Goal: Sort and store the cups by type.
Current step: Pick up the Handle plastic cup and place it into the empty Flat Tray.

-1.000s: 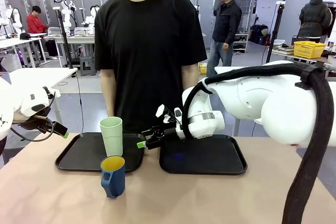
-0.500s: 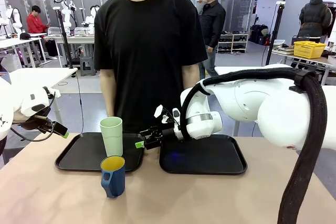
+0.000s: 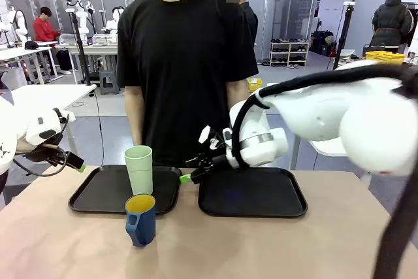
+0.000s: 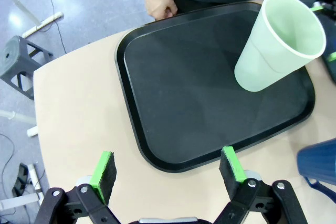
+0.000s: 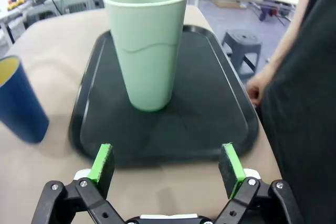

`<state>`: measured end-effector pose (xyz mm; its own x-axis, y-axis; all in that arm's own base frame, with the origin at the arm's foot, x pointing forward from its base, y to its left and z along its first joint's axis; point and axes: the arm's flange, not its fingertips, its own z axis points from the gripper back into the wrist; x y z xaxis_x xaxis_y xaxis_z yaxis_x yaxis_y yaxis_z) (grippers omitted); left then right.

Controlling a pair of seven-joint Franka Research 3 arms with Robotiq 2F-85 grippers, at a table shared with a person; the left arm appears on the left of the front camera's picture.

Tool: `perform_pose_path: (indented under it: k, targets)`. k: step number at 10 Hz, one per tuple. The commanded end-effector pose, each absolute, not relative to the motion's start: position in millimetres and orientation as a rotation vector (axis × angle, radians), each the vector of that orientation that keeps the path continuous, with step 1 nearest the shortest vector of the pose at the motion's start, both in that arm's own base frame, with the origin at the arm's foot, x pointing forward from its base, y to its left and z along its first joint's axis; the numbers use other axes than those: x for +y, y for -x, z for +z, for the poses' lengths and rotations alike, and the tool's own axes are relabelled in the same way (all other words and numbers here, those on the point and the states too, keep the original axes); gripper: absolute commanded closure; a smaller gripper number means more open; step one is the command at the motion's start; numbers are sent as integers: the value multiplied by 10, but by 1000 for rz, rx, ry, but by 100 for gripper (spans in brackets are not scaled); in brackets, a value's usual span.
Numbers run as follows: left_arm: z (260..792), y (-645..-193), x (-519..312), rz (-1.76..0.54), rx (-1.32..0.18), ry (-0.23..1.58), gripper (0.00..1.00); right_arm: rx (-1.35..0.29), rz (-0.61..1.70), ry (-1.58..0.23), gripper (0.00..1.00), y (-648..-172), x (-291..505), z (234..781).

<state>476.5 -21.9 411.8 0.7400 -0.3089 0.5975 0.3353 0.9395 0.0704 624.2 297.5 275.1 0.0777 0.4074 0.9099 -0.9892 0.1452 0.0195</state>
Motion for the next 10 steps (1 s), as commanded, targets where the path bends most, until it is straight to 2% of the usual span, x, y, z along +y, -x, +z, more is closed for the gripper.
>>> perform_pose_path:
  k: [1,4,8,10]
  targets:
    - [4141,-4754,-219,-353,-653,46,0,-822,1274,-659,0,-5725,2477,3190]
    - [4141,-4754,-219,-353,-653,46,0,-596,1307,-365,0,-5180,1718,3660]
    - [4141,-4754,-219,-353,-653,46,0,-333,1262,-166,0,-4586,1075,3981]
    - [4141,-4754,-219,-353,-653,46,0,-292,1245,-115,0,-4497,1001,3995]
